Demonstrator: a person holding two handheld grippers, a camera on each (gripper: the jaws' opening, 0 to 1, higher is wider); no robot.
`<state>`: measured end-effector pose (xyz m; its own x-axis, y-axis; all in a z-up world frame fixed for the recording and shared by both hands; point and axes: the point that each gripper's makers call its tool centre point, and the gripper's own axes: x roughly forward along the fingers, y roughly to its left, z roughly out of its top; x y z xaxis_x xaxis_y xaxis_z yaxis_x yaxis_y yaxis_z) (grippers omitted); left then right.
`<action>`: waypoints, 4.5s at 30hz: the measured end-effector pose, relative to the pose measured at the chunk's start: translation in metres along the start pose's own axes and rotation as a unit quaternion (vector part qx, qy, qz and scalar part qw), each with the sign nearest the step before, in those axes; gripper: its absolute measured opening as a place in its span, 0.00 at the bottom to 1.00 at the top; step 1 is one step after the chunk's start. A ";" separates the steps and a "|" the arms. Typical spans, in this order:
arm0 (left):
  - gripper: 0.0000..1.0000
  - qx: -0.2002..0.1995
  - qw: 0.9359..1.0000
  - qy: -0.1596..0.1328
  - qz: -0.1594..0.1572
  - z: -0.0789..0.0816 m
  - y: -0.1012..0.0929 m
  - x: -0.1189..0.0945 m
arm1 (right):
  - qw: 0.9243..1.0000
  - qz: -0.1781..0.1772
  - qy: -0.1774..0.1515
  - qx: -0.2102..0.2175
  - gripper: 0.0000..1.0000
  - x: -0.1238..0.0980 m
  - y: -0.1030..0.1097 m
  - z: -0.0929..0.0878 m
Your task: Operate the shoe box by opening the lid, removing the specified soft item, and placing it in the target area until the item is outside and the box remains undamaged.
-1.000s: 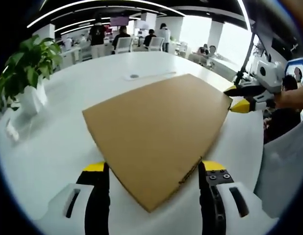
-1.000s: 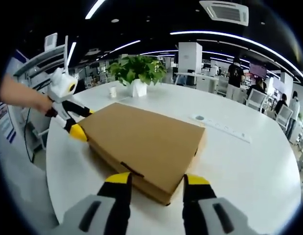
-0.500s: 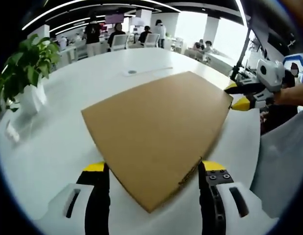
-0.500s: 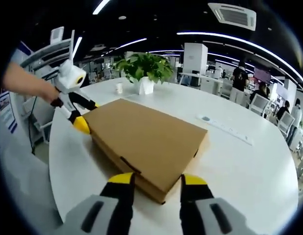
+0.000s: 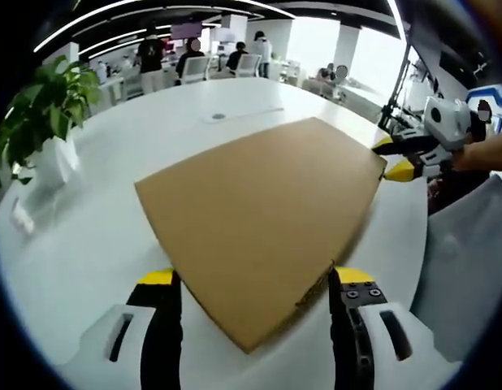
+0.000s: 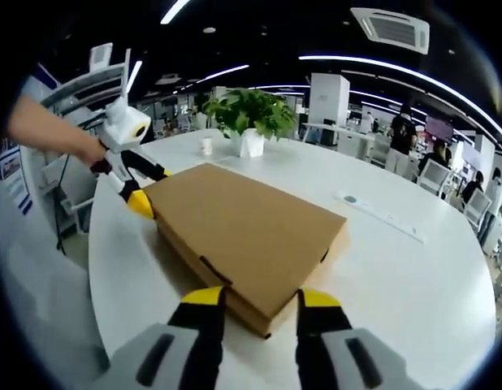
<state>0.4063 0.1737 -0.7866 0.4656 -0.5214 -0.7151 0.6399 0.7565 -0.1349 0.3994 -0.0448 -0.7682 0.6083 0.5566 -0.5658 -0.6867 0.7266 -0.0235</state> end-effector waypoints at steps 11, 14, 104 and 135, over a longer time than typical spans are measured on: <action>0.75 0.006 1.000 0.010 -0.006 -0.010 0.003 -0.010 | 1.000 0.008 -0.001 -0.007 0.29 -0.003 0.017 -0.002; 0.75 0.009 1.000 0.013 -0.008 -0.013 0.004 -0.013 | 1.000 0.010 -0.003 -0.008 0.28 -0.003 0.023 -0.002; 0.66 -0.004 0.994 -0.094 0.056 -0.019 -0.003 -0.059 | 0.999 0.032 -0.029 -0.024 0.32 -0.016 0.044 0.007; 0.58 -0.001 0.989 -0.133 0.066 0.014 0.001 -0.086 | 0.996 0.025 -0.083 -0.031 0.30 -0.035 0.033 0.049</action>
<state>0.3753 0.2135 -0.7161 0.6900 -0.5031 -0.5204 0.5619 0.8255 -0.0531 0.3754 -0.0205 -0.7088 0.6266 0.6544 -0.4233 -0.7381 0.6726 -0.0527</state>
